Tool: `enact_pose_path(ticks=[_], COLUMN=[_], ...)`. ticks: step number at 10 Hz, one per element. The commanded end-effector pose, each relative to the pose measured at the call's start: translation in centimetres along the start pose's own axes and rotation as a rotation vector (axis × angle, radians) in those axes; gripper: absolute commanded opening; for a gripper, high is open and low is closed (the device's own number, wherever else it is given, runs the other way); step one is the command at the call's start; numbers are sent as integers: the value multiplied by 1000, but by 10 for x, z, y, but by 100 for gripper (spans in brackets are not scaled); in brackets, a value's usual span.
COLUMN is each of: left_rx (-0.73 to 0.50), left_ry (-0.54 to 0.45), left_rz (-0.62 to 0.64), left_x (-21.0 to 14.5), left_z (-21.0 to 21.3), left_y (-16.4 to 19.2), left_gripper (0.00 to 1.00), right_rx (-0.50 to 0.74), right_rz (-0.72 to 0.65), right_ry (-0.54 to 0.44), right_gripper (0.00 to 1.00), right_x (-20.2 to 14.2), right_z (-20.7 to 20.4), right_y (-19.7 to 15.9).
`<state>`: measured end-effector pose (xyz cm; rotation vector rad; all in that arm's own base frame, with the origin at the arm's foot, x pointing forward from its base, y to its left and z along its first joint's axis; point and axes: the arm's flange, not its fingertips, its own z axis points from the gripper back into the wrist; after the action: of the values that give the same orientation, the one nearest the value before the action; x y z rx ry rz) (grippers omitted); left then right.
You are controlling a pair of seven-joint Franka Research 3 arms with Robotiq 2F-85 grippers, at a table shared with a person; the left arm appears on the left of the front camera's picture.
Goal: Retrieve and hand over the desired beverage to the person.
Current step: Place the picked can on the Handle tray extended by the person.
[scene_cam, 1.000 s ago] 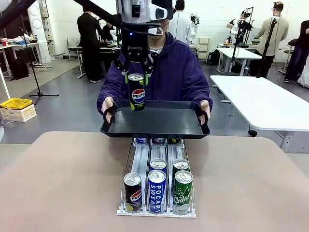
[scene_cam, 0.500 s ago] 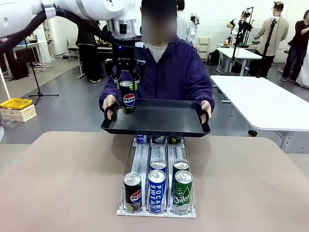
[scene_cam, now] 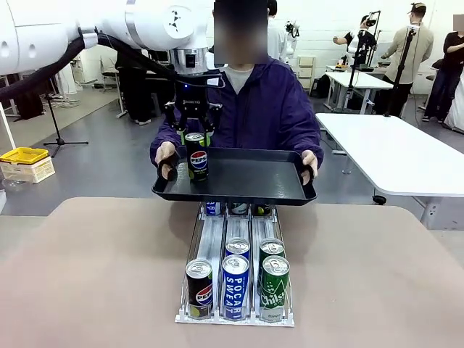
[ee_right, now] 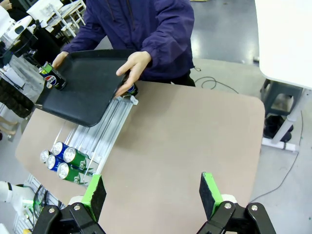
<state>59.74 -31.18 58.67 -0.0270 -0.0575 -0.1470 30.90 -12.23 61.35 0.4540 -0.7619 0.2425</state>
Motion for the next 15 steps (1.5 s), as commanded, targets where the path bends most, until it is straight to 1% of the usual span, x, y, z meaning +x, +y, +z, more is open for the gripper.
enact_pose_path(ticks=[1, 4, 6, 7, 8, 13, 15], left_rx=[40, 66, 61, 66, 65, 69, 68], left_ry=[24, 13, 12, 7, 6, 2, -9], left_rz=[10, 7, 0, 2, 1, -8, -11], left_x=[13, 13, 13, 13, 12, 11, 3], left_z=[6, 3, 1, 1, 2, 6, 15], left_y=[-9, -15, -11, -10, -10, -11, -10], left_gripper=[59, 59, 59, 88, 100, 100, 100], right_rx=[28, 28, 28, 28, 28, 28, 28], right_rz=[3, 3, 3, 3, 3, 3, 3], right_ry=[-5, -5, -5, -5, -5, -5, -5], right_gripper=[100, 100, 100, 100, 100, 100, 100], right_x=[0, 0, 0, 0, 0, 0, 0], right_z=[-2, -2, -2, -2, -2, -2, -2], right_y=[-2, -2, -2, -2, -2, -2, -2])
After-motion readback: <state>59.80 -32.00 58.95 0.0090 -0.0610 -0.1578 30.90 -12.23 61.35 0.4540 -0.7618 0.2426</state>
